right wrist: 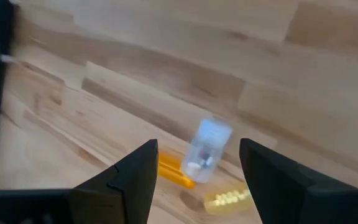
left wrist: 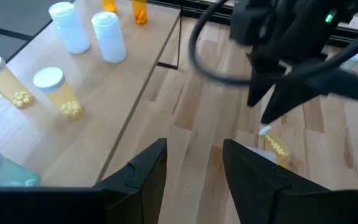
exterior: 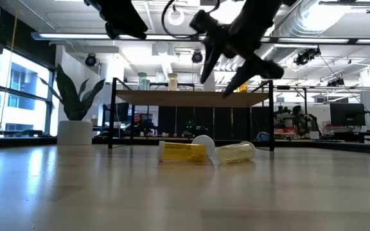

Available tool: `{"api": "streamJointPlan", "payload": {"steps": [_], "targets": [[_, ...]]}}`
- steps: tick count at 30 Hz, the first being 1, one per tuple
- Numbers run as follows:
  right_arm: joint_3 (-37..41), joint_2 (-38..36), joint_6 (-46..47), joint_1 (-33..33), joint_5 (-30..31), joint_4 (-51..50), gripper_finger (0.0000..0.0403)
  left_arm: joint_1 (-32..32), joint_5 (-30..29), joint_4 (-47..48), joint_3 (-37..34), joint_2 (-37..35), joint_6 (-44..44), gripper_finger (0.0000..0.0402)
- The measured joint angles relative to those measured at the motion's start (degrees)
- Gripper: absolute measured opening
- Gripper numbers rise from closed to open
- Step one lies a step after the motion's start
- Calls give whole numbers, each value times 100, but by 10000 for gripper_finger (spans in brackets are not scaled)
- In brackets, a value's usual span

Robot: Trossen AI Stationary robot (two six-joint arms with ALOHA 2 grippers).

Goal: Pick and place medicine bottles onto shelf by color
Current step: Put the transparent pill bottle aligned with the white pill bottle on the shelf

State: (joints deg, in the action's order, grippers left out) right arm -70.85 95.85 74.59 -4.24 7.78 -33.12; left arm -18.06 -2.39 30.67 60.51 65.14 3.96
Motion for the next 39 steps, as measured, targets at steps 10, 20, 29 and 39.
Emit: {"api": "streamJointPlan", "payload": {"steps": [10,20,29,39], "targets": [[0,806,6,134,-948,495,217,0,-20,3,0,0,34,147],[0,1128,29,137,-950,776,217,-2,-20,-3,0,0,35,147],[226,1130,345,154,-672,838,217,-2,-20,-1,0,0,33,147],[236,1481,307,163,-836,1333,217,-2,-42,9,0,0,35,147]]}}
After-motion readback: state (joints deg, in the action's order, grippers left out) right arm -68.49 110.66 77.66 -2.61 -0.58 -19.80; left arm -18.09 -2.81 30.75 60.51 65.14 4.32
